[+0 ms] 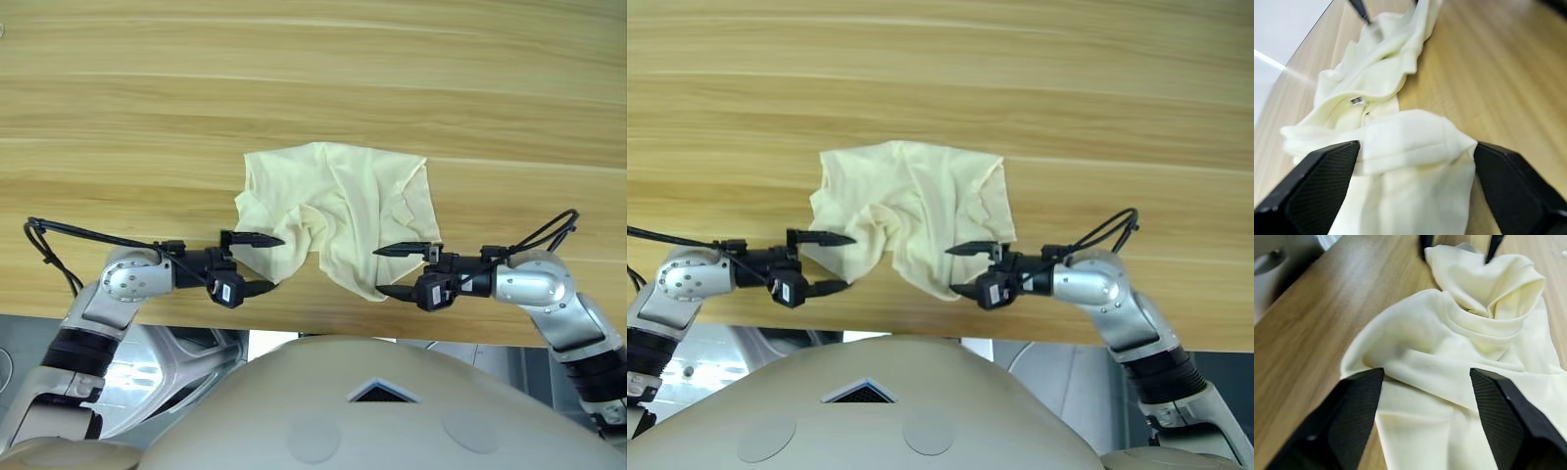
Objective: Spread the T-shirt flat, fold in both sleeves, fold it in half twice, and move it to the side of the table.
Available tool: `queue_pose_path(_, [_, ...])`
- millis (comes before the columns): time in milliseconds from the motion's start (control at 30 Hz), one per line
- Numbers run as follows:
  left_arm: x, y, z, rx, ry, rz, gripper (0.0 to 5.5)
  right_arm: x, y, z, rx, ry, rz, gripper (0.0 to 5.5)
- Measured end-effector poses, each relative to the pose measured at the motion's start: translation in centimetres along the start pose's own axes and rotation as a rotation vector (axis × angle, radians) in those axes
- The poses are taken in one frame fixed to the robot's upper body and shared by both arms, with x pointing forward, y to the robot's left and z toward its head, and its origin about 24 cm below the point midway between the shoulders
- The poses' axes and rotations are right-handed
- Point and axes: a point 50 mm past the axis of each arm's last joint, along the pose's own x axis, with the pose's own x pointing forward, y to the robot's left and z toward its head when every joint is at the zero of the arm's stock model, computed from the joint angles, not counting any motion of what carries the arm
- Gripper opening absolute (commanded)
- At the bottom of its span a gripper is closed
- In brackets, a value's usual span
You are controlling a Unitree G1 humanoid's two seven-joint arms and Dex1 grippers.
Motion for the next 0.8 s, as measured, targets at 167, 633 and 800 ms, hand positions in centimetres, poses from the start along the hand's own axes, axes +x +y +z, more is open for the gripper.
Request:
queue_pose_path(167, [-0.7, 0.7, -1.1, 0.014, 0.079, 0.088, 4.22, 0.6, -0.8, -1.1, -0.024, 0.079, -0.052, 3.24])
queue_pose_path(633, [-1.3, 2.1, -4.3, -0.009, 0.145, 0.193, 4.22, -1.0, -3.9, -5.2, -0.030, 0.219, -0.243, 3.24])
queue_pose_path(800, [-1.3, 2.3, -5.0, -0.011, 0.152, 0.217, 4.22, -1.0, -3.8, -5.2, -0.031, 0.218, -0.245, 3.24])
